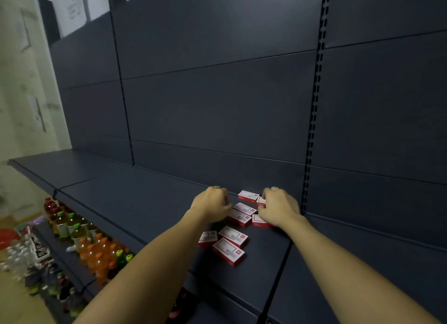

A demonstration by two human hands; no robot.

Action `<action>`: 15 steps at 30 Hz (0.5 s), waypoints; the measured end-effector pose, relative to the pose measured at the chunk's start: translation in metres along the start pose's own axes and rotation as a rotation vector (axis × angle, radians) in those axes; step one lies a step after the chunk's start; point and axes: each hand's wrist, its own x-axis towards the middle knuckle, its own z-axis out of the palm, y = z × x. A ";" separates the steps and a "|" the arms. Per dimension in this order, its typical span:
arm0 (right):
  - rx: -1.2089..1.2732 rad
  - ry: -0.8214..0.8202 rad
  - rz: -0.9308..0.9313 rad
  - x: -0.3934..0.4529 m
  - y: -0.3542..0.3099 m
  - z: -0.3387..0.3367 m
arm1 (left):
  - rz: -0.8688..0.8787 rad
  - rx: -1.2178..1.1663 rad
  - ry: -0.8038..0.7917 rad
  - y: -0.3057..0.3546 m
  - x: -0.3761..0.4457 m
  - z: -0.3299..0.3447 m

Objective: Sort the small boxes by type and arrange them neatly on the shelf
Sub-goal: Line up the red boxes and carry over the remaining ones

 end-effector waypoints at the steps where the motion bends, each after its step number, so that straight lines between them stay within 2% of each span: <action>1: 0.007 0.010 0.008 0.002 0.001 0.002 | 0.016 -0.020 -0.004 -0.001 0.006 0.003; 7: 0.063 0.077 0.071 -0.002 0.004 0.012 | 0.093 -0.163 -0.016 -0.014 0.039 0.023; 15: 0.120 0.077 0.169 -0.025 0.005 0.029 | 0.246 -0.365 -0.127 -0.039 0.065 0.048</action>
